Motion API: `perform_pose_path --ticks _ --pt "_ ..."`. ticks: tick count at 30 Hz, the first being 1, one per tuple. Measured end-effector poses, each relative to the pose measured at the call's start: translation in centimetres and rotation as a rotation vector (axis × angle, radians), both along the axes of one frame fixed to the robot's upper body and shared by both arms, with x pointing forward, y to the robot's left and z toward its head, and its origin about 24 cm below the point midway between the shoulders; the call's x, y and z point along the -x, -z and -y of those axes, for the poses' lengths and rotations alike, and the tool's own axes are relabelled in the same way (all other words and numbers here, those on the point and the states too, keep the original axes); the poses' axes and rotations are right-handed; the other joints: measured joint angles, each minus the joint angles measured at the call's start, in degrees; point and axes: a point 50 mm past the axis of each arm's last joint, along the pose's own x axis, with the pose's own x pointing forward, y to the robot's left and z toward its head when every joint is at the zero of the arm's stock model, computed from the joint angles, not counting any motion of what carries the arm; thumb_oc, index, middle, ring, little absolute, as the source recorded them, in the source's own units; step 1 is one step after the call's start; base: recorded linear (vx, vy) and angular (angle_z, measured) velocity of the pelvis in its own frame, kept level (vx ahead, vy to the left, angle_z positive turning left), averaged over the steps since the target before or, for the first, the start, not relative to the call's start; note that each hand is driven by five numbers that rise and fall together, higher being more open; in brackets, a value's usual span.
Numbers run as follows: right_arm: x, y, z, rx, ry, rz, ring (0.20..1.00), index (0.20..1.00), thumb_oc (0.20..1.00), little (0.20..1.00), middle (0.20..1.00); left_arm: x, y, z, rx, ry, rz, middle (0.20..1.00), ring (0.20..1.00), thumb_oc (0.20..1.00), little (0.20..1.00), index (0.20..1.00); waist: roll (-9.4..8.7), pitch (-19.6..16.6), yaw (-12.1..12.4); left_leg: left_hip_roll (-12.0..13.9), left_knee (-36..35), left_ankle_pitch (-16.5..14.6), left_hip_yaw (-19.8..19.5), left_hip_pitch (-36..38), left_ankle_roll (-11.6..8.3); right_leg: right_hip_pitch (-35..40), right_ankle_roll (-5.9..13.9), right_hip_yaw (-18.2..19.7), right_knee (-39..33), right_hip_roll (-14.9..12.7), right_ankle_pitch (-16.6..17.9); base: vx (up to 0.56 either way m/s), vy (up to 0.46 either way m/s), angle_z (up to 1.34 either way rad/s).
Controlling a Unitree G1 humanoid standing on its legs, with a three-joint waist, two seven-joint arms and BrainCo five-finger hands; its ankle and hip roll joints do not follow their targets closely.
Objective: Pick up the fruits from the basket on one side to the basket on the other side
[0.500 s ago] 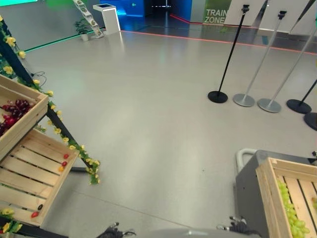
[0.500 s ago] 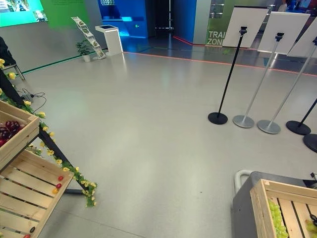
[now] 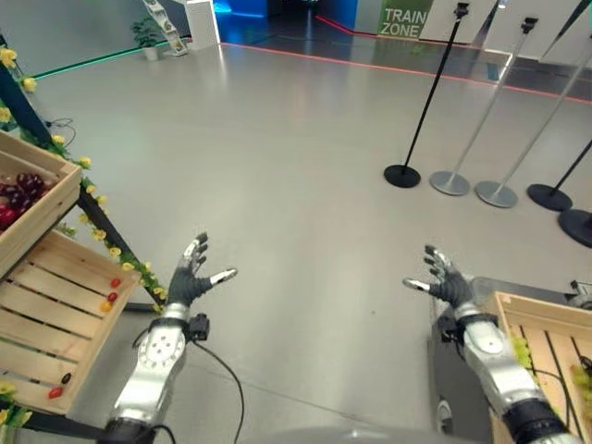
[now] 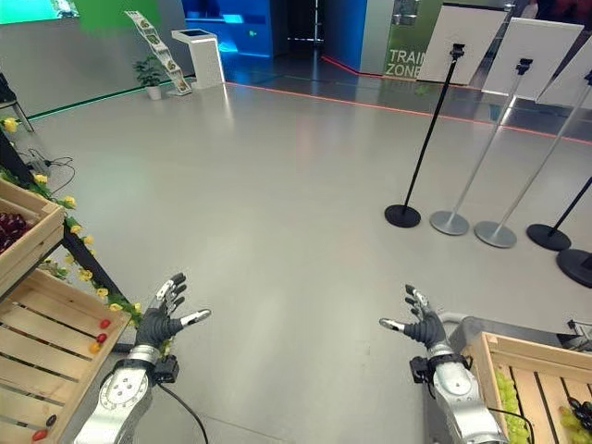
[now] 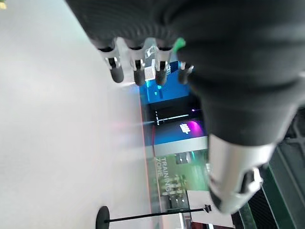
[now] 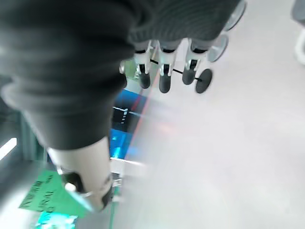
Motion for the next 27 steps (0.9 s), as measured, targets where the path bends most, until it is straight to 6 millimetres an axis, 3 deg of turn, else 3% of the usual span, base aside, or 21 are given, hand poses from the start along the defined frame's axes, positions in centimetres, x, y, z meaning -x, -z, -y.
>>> perform_pose_path --ticks 7,9,10,11,12,13,14,15,17,18,19,22,24,25,27 --pt "0.6 -2.0 1.1 -0.027 0.087 0.124 1.000 1.000 1.000 1.000 1.000 -1.5 -4.2 0.4 -0.088 0.053 0.166 1.000 1.000 1.000 1.000 1.000 -2.36 0.64 -1.86 -0.32 0.00 0.21 1.80 -1.03 0.27 -2.53 -0.06 1.73 0.16 -0.08 1.05 -0.13 0.046 -0.16" --pt "-0.3 -3.1 0.9 -0.047 0.128 0.198 1.000 1.000 1.000 1.000 1.000 -3.3 -6.7 1.4 -0.122 0.104 0.262 1.000 1.000 1.000 1.000 1.000 -3.17 2.58 -1.91 -0.58 0.57 0.88 6.30 -3.74 0.80 -10.11 1.29 4.20 5.08 -0.06 2.46 -0.12 0.052 -0.96" --pt "-0.4 -3.2 0.5 -0.059 0.128 0.206 1.000 1.000 1.000 1.000 1.000 -3.4 -7.1 1.5 -0.131 0.110 0.276 1.000 1.000 1.000 1.000 1.000 -3.76 3.07 -2.72 -0.77 0.78 0.87 7.96 -3.95 0.80 -11.37 0.52 4.26 5.49 0.05 3.25 -0.07 0.033 -1.86" --pt "-1.6 -4.0 -0.8 -0.096 0.105 0.252 1.000 1.000 1.000 1.000 1.000 -3.5 -7.7 1.1 -0.171 0.099 0.296 1.000 1.000 1.000 1.000 1.000 -3.50 4.12 -1.48 0.90 0.83 0.36 14.09 -3.47 0.96 -14.64 4.91 0.68 5.15 0.75 7.43 0.11 -0.017 -1.73" --pt "-1.9 -4.4 -1.0 -0.096 0.098 0.267 1.000 1.000 1.000 1.000 1.000 -3.8 -8.1 1.2 -0.201 0.113 0.307 1.000 1.000 1.000 1.000 1.000 -3.17 5.66 -1.70 1.23 0.79 0.37 16.35 -2.88 0.96 -14.93 5.23 -2.82 5.55 0.32 6.10 0.13 -0.016 -1.67" --pt "-1.8 -4.3 -0.6 -0.073 0.105 0.263 1.000 1.000 1.000 1.000 1.000 -4.0 -8.4 2.0 -0.187 0.132 0.326 1.000 1.000 1.000 1.000 1.000 -3.07 6.10 -4.01 1.56 0.49 0.43 20.44 -2.09 1.00 -14.94 4.03 -9.76 8.52 -2.10 3.25 0.13 -0.042 -1.25" --pt "-1.7 -4.4 0.0 -0.056 0.125 0.262 1.000 1.000 1.000 1.000 1.000 -3.9 -8.2 2.4 -0.176 0.144 0.333 1.000 1.000 1.000 1.000 1.000 -3.01 6.14 -3.79 1.26 0.17 -0.07 23.32 -0.27 0.63 -14.44 3.32 -11.94 11.28 -3.93 1.46 0.09 -0.133 -1.05" --pt "-1.6 -4.4 0.3 -0.043 0.131 0.263 1.000 1.000 1.000 1.000 1.000 -3.9 -8.2 2.5 -0.172 0.145 0.334 1.000 1.000 1.000 1.000 1.000 -3.12 6.09 -4.36 1.12 0.13 -0.58 24.44 0.15 0.53 -13.60 3.14 -11.83 11.23 -4.88 0.41 0.09 -0.132 -1.04" --pt "-1.6 -5.0 1.0 -0.024 0.158 0.283 1.000 1.000 1.000 1.000 1.000 -3.9 -8.1 2.5 -0.169 0.142 0.334 1.000 1.000 1.000 1.000 1.000 -2.15 6.83 -5.76 1.78 0.63 -0.85 25.43 1.01 -0.60 -14.08 1.40 -11.95 10.56 -3.75 -0.26 0.12 -0.114 -0.67" --pt "-1.5 -5.1 1.3 -0.009 0.166 0.288 1.000 1.000 1.000 1.000 1.000 -3.9 -8.1 2.6 -0.169 0.145 0.333 1.000 1.000 1.000 1.000 1.000 -1.34 7.09 -6.48 1.94 0.69 -1.03 25.89 1.17 -0.80 -13.98 -0.49 -11.71 10.39 -2.96 -0.41 0.19 -0.170 -0.69" --pt "-1.5 -5.4 1.7 0.015 0.172 0.291 1.000 1.000 1.000 1.000 1.000 -4.0 -8.2 2.8 -0.176 0.155 0.339 1.000 1.000 1.000 1.000 1.000 -0.21 7.14 -6.77 2.00 0.67 -1.07 26.11 1.34 -0.72 -14.37 -3.86 -10.17 9.96 -1.76 0.27 0.20 -0.193 -0.55" --pt "-1.2 -5.5 2.4 0.041 0.187 0.289 1.000 1.000 1.000 1.000 1.000 -4.4 -8.8 3.3 -0.170 0.169 0.364 1.000 1.000 1.000 1.000 1.000 1.71 7.78 -7.81 3.65 1.54 -1.12 23.81 1.92 -0.73 -14.69 -4.94 -8.19 9.68 0.87 -0.40 0.28 -0.296 -0.52" --pt "-0.6 -5.3 2.9 0.048 0.206 0.283 1.000 1.000 1.000 1.000 1.000 -4.5 -9.0 3.9 -0.150 0.193 0.376 1.000 1.000 1.000 1.000 1.000 1.89 7.69 -7.53 5.21 6.61 -1.49 23.01 1.74 -0.54 -13.96 -5.55 -6.67 11.43 0.89 -2.56 0.18 -0.242 -0.42" --pt "-0.6 -5.4 3.0 0.054 0.208 0.289 1.000 1.000 1.000 1.000 1.000 -4.5 -9.0 4.1 -0.143 0.200 0.375 1.000 1.000 1.000 1.000 1.000 2.35 7.48 -8.68 5.92 7.89 -1.31 22.81 1.78 -0.54 -13.87 -5.58 -6.85 11.93 1.73 -3.38 0.35 -0.456 -0.34" --pt "-0.5 -5.6 3.5 0.051 0.225 0.294 1.000 1.000 1.000 1.000 1.000 -4.6 -9.0 4.4 -0.105 0.221 0.377 1.000 1.000 1.000 1.000 1.000 2.55 7.35 -9.29 8.06 16.87 -1.77 21.11 0.13 -1.27 -12.72 -6.54 -6.15 11.93 2.74 -5.40 0.23 -0.309 -0.45"
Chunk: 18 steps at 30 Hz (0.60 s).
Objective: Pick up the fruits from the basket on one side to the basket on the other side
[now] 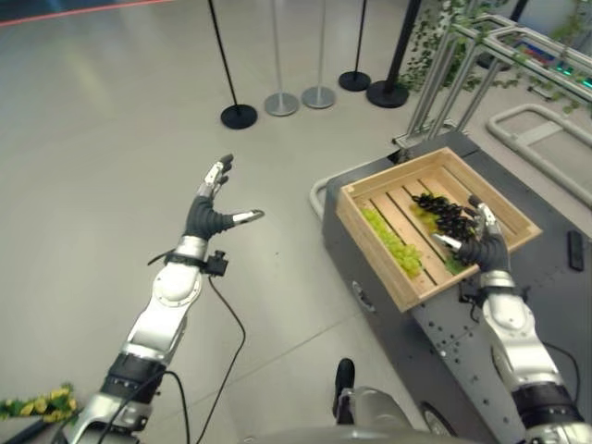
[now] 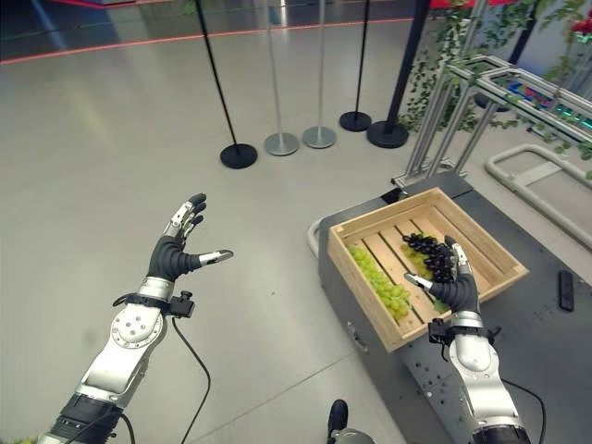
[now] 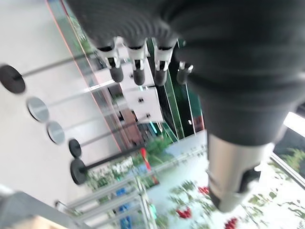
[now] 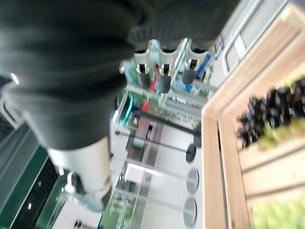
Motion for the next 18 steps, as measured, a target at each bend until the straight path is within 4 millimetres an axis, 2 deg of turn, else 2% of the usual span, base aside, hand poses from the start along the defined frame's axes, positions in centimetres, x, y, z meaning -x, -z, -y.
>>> perform_pose_path --ticks 1,2,3,4,5,6,7,8,9,10,11,12,14,16,18 --pt "0.1 0.0 0.2 0.000 0.007 0.001 1.000 1.000 1.000 1.000 1.000 0.0 0.2 0.2 0.003 0.013 -0.009 1.000 1.000 1.000 1.000 1.000 -0.46 -0.25 0.94 1.94 8.45 0.00 -1.20 -2.40 -0.01 1.36 -0.99 1.97 -0.84 0.33 0.36 0.13 -0.136 -0.86" --pt "0.2 -0.2 0.4 0.008 0.009 0.004 1.000 1.000 1.000 1.000 1.000 0.1 0.3 0.4 0.009 0.023 -0.015 1.000 1.000 1.000 1.000 1.000 -0.36 -0.31 1.58 2.76 12.67 1.27 -2.56 -3.44 -0.71 2.28 -2.39 2.69 -1.02 0.97 0.05 0.17 -0.158 -0.95" --pt "0.1 -0.4 0.5 0.017 0.011 0.009 1.000 1.000 1.000 1.000 1.000 0.2 0.5 0.8 0.010 0.042 -0.024 1.000 1.000 1.000 1.000 1.000 -0.83 -0.24 1.72 2.51 17.22 0.88 -6.49 -5.95 -2.07 3.21 -3.29 4.68 -1.42 1.69 -0.43 0.22 -0.093 -0.89" --pt "0.0 -0.6 0.4 0.020 0.009 0.015 1.000 1.000 1.000 1.000 1.000 0.3 0.7 1.3 0.017 0.060 -0.027 1.000 1.000 1.000 1.000 1.000 -1.31 -0.33 2.22 -2.12 18.48 -1.26 -12.46 -8.53 -4.49 3.61 -3.38 7.48 -2.03 1.74 0.44 0.21 -0.064 -0.86" --pt "-0.1 -0.7 0.3 0.020 0.004 0.020 1.000 1.000 1.000 1.000 1.000 0.4 0.8 1.5 0.016 0.068 -0.031 1.000 1.000 1.000 1.000 1.000 -1.39 -0.48 2.43 -4.55 17.69 -2.57 -14.50 -9.66 -4.85 3.82 -3.23 9.37 -3.05 1.77 0.89 0.35 -0.049 -1.22" --pt "-0.2 -0.8 0.2 0.022 -0.002 0.024 1.000 1.000 1.000 1.000 1.000 0.5 1.0 1.7 0.015 0.080 -0.041 1.000 1.000 1.000 1.000 1.000 -1.78 -0.22 3.62 -9.22 14.12 -3.61 -18.74 -11.35 -4.44 4.12 -3.73 12.12 -3.57 2.15 1.18 0.35 0.013 -0.94" --pt "-0.1 -0.7 0.1 0.021 -0.002 0.021 1.000 1.000 1.000 1.000 1.000 0.6 1.2 1.6 0.014 0.079 -0.046 1.000 1.000 1.000 1.000 1.000 -1.94 -0.19 3.27 -10.50 13.87 -4.14 -19.30 -13.18 -3.45 4.68 -3.26 13.16 -4.60 2.71 0.91 0.30 0.026 -1.13" --pt "0.0 -0.4 0.0 0.021 -0.010 0.009 1.000 1.000 1.000 1.000 1.000 1.1 1.7 1.3 0.014 0.074 -0.066 1.000 1.000 1.000 1.000 1.000 -2.52 -0.19 3.46 -11.82 6.20 -4.25 -21.48 -13.53 -0.61 6.83 -3.33 16.14 -6.87 2.94 0.89 0.22 0.058 -0.72" --pt "0.1 -0.3 -0.1 0.019 -0.012 0.005 1.000 1.000 1.000 1.000 1.000 1.3 2.0 1.1 0.017 0.073 -0.080 1.000 1.000 1.000 1.000 1.000 -2.61 -0.20 3.93 -11.10 1.84 -3.43 -20.91 -13.18 0.54 7.77 -3.70 16.19 -7.59 3.28 1.68 0.33 0.046 -1.02" --pt "0.3 0.0 0.0 0.024 -0.011 -0.008 1.000 1.000 1.000 1.000 1.000 1.5 2.4 1.0 0.021 0.073 -0.098 1.000 1.000 1.000 1.000 1.000 -2.91 -0.08 4.05 -8.64 -1.82 -2.02 -21.73 -15.79 1.26 9.00 -3.22 17.65 -7.90 4.71 0.99 0.31 0.045 -0.76" --pt "0.3 0.2 -0.2 0.029 -0.020 -0.018 1.000 1.000 1.000 1.000 1.000 1.7 2.6 0.9 0.023 0.072 -0.107 1.000 1.000 1.000 1.000 1.000 -2.93 -0.12 4.68 -8.47 -5.10 -1.53 -24.00 -16.23 1.23 9.99 -3.07 19.06 -9.00 5.04 0.88 0.36 0.119 -1.18" --pt "0.1 0.2 -0.4 0.037 -0.036 -0.020 1.000 1.000 1.000 1.000 1.000 1.9 3.0 0.8 0.027 0.071 -0.122 1.000 1.000 1.000 1.000 1.000 -2.79 0.06 6.08 -8.36 -10.65 0.44 -29.15 -15.55 0.90 10.91 -3.20 21.60 -9.01 5.33 1.04 0.23 0.122 -1.01" --pt "0.1 0.6 -0.6 0.040 -0.049 -0.043 1.000 1.000 1.000 1.000 1.000 2.1 3.3 0.8 0.027 0.069 -0.132 1.000 1.000 1.000 1.000 1.000 -2.33 0.02 6.12 -7.34 -12.67 2.98 -30.96 -17.33 0.02 12.45 -2.57 23.05 -10.12 6.00 0.45 0.17 0.116 -0.68" --pt "0.4 1.2 -0.6 0.042 -0.061 -0.072 1.000 1.000 1.000 1.000 1.000 2.1 3.3 0.8 0.028 0.069 -0.132 1.000 1.000 1.000 1.000 1.000 -2.08 0.02 5.75 -6.17 -14.28 5.26 -28.34 -19.03 0.51 15.23 -2.27 23.13 -11.40 5.97 -0.05 0.20 0.147 -0.39" --pt "0.2 0.9 -0.7 0.072 -0.092 -0.076 1.000 1.000 1.000 1.000 1.000 2.5 3.5 0.6 0.033 0.066 -0.141 1.000 1.000 1.000 1.000 1.000 -0.17 -0.44 6.84 -5.62 -16.28 6.74 -26.78 -17.11 2.58 17.12 0.34 24.57 -11.75 6.05 -1.76 0.31 0.291 -0.94"
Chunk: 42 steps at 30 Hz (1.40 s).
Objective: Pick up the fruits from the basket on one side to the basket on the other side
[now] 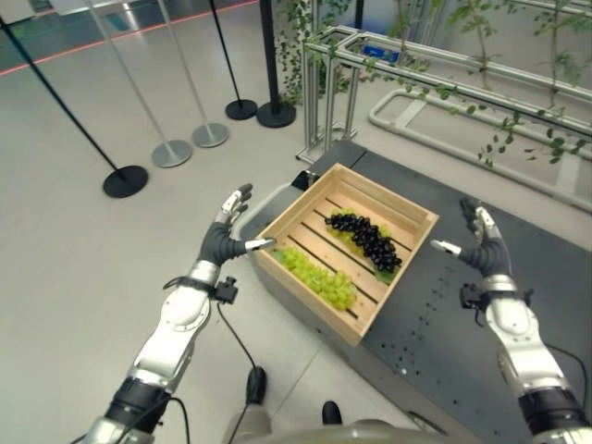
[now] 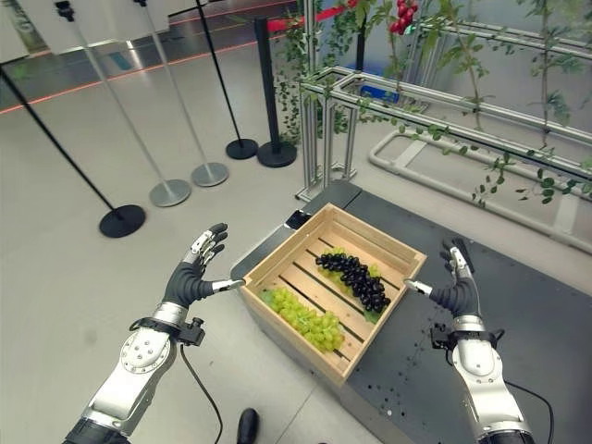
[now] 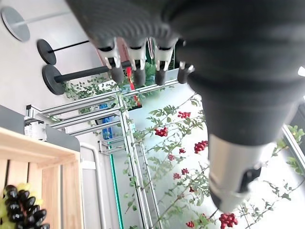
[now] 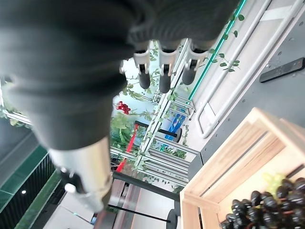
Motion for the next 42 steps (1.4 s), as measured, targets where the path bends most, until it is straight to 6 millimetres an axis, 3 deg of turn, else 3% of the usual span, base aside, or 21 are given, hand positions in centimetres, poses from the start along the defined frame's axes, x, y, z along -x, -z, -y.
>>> perform_pose_path --ticks 1,2,3,4,7,8,9,11,12,13,16,17,18,22,27,30,33,42 --pt "-0.1 -0.1 0.0 0.012 -0.007 -0.001 1.000 1.000 1.000 1.000 1.000 0.2 0.1 0.0 -0.001 0.001 -0.005 1.000 1.000 1.000 1.000 1.000 0.59 0.10 -0.04 0.14 -0.55 4.65 -0.28 1.22 -0.15 0.76 0.66 -0.15 -0.03 -0.31 -0.43 0.24 0.243 -0.88" --pt "-0.1 0.1 -0.2 0.014 -0.013 -0.006 1.000 1.000 1.000 1.000 1.000 0.3 0.3 -0.2 -0.005 -0.001 -0.014 1.000 1.000 1.000 1.000 1.000 0.00 0.08 0.12 -0.67 -0.52 6.17 0.05 2.27 -2.05 1.58 1.84 -0.15 0.01 -1.63 -1.29 0.24 0.247 -0.60" --pt "0.1 0.2 -0.4 0.021 -0.032 -0.015 1.000 1.000 1.000 1.000 1.000 0.4 0.3 -0.4 -0.016 0.002 -0.018 1.000 1.000 1.000 1.000 1.000 -1.80 -0.29 -0.34 -3.81 -0.56 4.99 2.01 3.24 0.01 1.24 4.08 -0.61 1.42 -4.85 -2.85 0.16 0.183 -0.43" --pt "0.1 0.1 -0.5 0.028 -0.037 -0.012 1.000 1.000 1.000 1.000 1.000 0.3 0.1 -0.5 -0.023 0.005 -0.012 1.000 1.000 1.000 1.000 1.000 -2.35 -0.25 -0.57 -5.12 -0.59 4.12 2.69 3.42 1.39 0.23 5.18 -0.76 3.43 -5.99 -3.52 0.17 0.225 -0.31" --pt "0.1 0.0 -1.1 0.035 -0.068 -0.013 1.000 1.000 1.000 1.000 1.000 0.2 -0.7 -0.7 -0.030 0.009 0.015 1.000 1.000 1.000 1.000 1.000 -2.27 0.42 -0.69 -6.30 -0.54 2.72 4.64 4.82 4.06 -7.20 9.69 -1.53 18.84 -7.60 -6.01 0.11 0.241 -0.33" --pt "-0.3 -0.1 -1.9 0.055 -0.099 -0.014 1.000 1.000 1.000 1.000 1.000 0.2 -0.9 -1.0 -0.058 0.015 0.018 1.000 1.000 1.000 1.000 1.000 -2.44 0.94 -0.35 -6.59 -0.45 2.38 5.32 5.74 4.87 -13.56 12.81 -3.27 29.59 -8.57 -8.30 0.05 0.152 -0.34" --pt "-0.5 -0.3 -2.3 0.061 -0.111 -0.006 1.000 1.000 1.000 1.000 1.000 0.2 -1.0 -1.2 -0.067 0.017 0.021 1.000 1.000 1.000 1.000 1.000 -2.71 1.04 -0.44 -7.11 -0.24 1.79 5.56 5.96 5.51 -15.70 13.42 -3.72 31.65 -9.27 -8.52 0.14 0.222 -0.27" --pt "-1.0 -0.8 -3.0 0.066 -0.140 0.017 1.000 1.000 1.000 1.000 1.000 0.1 -1.3 -1.4 -0.085 0.018 0.028 1.000 1.000 1.000 1.000 1.000 -2.84 1.47 -0.26 -7.80 -0.45 1.23 6.46 6.61 6.27 -20.44 13.36 -6.80 34.15 -11.61 -8.54 0.15 0.068 -0.20" --pt "-1.4 -1.2 -3.5 0.070 -0.165 0.027 1.000 1.000 1.000 1.000 1.000 0.3 -1.4 -1.8 -0.086 0.007 0.033 1.000 1.000 1.000 1.000 1.000 -2.90 1.88 1.21 -7.80 -0.48 0.60 8.14 7.34 6.44 -21.42 13.04 -12.13 30.19 -13.94 -8.10 0.18 0.004 -0.45" --pt "-1.5 -1.3 -3.9 0.080 -0.188 0.030 1.000 1.000 1.000 1.000 1.000 0.4 -1.7 -2.0 -0.086 -0.001 0.043 1.000 1.000 1.000 1.000 1.000 -3.24 2.04 2.18 -7.92 -0.46 -0.42 8.01 7.15 5.99 -22.58 12.16 -12.54 23.30 -13.42 -6.83 0.17 0.004 -0.37" --pt "-1.4 -1.1 -4.1 0.092 -0.200 0.016 1.000 1.000 1.000 1.000 1.000 0.3 -1.9 -2.2 -0.078 -0.001 0.046 1.000 1.000 1.000 1.000 1.000 -4.49 2.51 0.90 -9.02 -0.50 -0.13 4.92 5.92 5.55 -21.12 12.07 -8.45 12.59 -11.91 -1.65 0.06 0.010 0.58" --pt "-1.4 -1.0 -4.0 0.094 -0.199 0.011 1.000 1.000 1.000 1.000 1.000 0.4 -2.0 -2.2 -0.072 0.000 0.047 1.000 1.000 1.000 1.000 1.000 -5.57 2.29 1.19 -9.76 -0.50 -0.33 4.99 6.01 5.31 -20.76 10.62 -9.25 10.81 -12.34 0.53 -0.13 -0.067 0.39" --pt "-1.6 -1.1 -4.1 0.094 -0.198 0.014 1.000 1.000 1.000 1.000 1.000 0.7 -1.9 -2.1 -0.061 0.003 0.046 1.000 1.000 1.000 1.000 1.000 -5.93 2.29 1.93 -9.95 -0.51 -0.74 4.74 5.63 4.66 -20.19 8.87 -9.62 8.68 -12.56 6.15 -0.13 -0.070 0.15" --pt "-3.5 -1.2 -3.6 0.128 -0.183 -0.015 1.000 1.000 1.000 1.000 1.000 0.6 -3.1 -1.3 -0.021 0.020 0.102 1.000 1.000 1.000 1.000 1.000 -4.70 4.26 2.70 -7.33 3.81 -1.86 1.72 -1.85 2.18 -21.46 5.27 -12.97 3.32 -9.63 10.38 -0.14 -0.094 0.31" --pt "-7.0 -2.4 -2.4 0.178 -0.098 -0.038 1.000 1.000 1.000 1.000 1.000 -0.7 -5.5 0.0 0.038 0.045 0.202 1.000 1.000 1.000 1.000 1.000 -4.20 11.87 3.08 -5.03 6.67 -2.21 1.23 -6.67 0.44 -23.65 4.26 -14.88 2.37 -7.37 10.98 -0.07 -0.036 0.20" --pt "-8.1 -2.8 -1.8 0.192 -0.046 -0.056 1.000 1.000 1.000 1.000 1.000 -1.4 -6.9 1.0 0.090 0.064 0.252 1.000 1.000 1.000 1.000 1.000 -3.28 15.57 4.29 -4.63 7.27 -2.16 0.49 -8.26 0.06 -24.57 3.80 -15.58 2.30 -6.98 11.08 -0.04 -0.020 0.09" --pt "-9.1 -1.7 -1.0 0.224 0.004 -0.149 1.000 1.000 1.000 1.000 1.000 -1.6 -7.5 1.3 0.111 0.066 0.279 1.000 1.000 1.000 1.000 1.000 -3.02 16.52 4.70 -4.50 7.66 -2.22 0.19 -9.36 -0.04 -25.39 3.76 -15.70 2.47 -6.82 11.06 -0.02 0.006 0.06" --pt "-9.6 0.0 1.6 0.251 0.153 -0.294 1.000 1.000 1.000 1.000 1.000 -2.4 -9.3 1.6 0.149 0.020 0.351 1.000 1.000 1.000 1.000 1.000 -3.18 18.12 5.76 -4.98 9.44 -2.21 -0.94 -13.47 -0.01 -28.83 3.40 -15.80 4.16 -7.30 10.76 -0.02 0.006 0.07"
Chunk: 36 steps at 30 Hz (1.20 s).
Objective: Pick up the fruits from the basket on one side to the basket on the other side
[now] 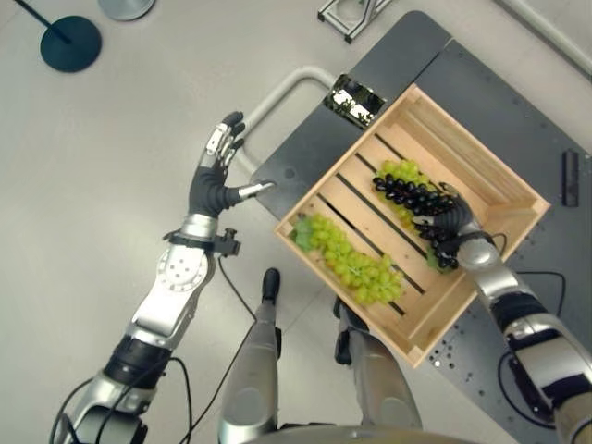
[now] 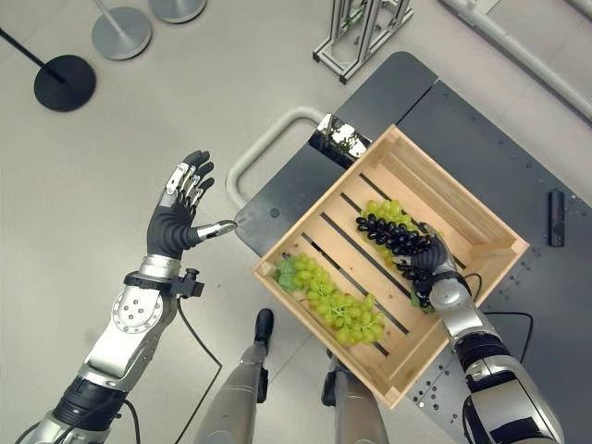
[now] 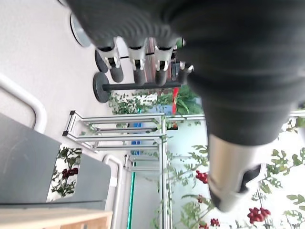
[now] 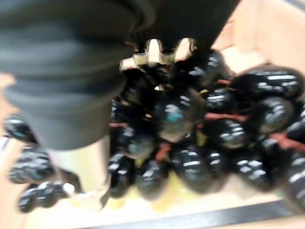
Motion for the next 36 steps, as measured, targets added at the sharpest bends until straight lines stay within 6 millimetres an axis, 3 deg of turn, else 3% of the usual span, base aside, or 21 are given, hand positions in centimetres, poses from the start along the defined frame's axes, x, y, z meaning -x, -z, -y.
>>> perform_pose_path --ticks 10,16,17,18,36 --pt "-1.1 -0.8 1.0 0.043 0.066 -0.069 1.000 1.000 1.000 1.000 1.000 -0.5 0.1 1.1 0.029 0.008 -0.005 1.000 1.000 1.000 1.000 1.000 -0.10 0.15 0.00 -0.29 0.96 0.13 -0.20 -2.20 0.14 -1.78 0.01 0.00 0.48 -0.26 0.01 0.00 0.000 0.00" --pt "-1.7 -1.7 1.5 0.081 0.098 -0.107 1.000 1.000 1.000 1.000 1.000 -0.8 -1.1 1.4 0.035 0.008 0.036 1.000 1.000 1.000 1.000 1.000 -0.11 0.15 -0.04 -0.53 1.96 0.16 -0.91 -4.51 0.18 -3.66 0.00 -0.08 1.16 -0.42 0.02 -0.01 0.008 0.05" --pt "-1.8 -1.8 1.5 0.089 0.098 -0.109 0.931 0.931 0.931 0.931 0.931 -0.8 -1.1 1.4 0.036 0.008 0.038 1.000 1.000 1.000 1.000 1.000 -0.11 0.15 -0.03 -0.55 2.02 0.17 -0.99 -4.67 0.19 -3.78 0.01 -0.08 1.16 -0.44 0.01 0.00 0.009 0.04" --pt "-1.9 -2.0 1.5 0.098 0.101 -0.113 0.200 0.200 0.200 0.200 0.200 -0.8 -1.1 1.4 0.036 0.007 0.038 1.000 1.000 1.000 1.000 1.000 -0.11 0.15 -0.06 -0.62 2.03 0.25 -1.04 -4.98 0.21 -4.04 0.01 -0.08 1.16 -0.48 0.01 0.00 0.000 0.00" --pt "-1.9 -2.6 2.0 0.146 0.151 -0.115 0.200 0.200 0.200 0.200 0.200 -0.9 -1.0 1.4 0.045 -0.010 0.023 1.000 1.000 1.000 1.000 1.000 -0.11 0.15 -0.14 -0.73 1.87 0.54 -1.36 -5.56 0.25 -4.60 0.03 -0.17 1.21 -0.52 0.07 0.00 0.002 0.01"
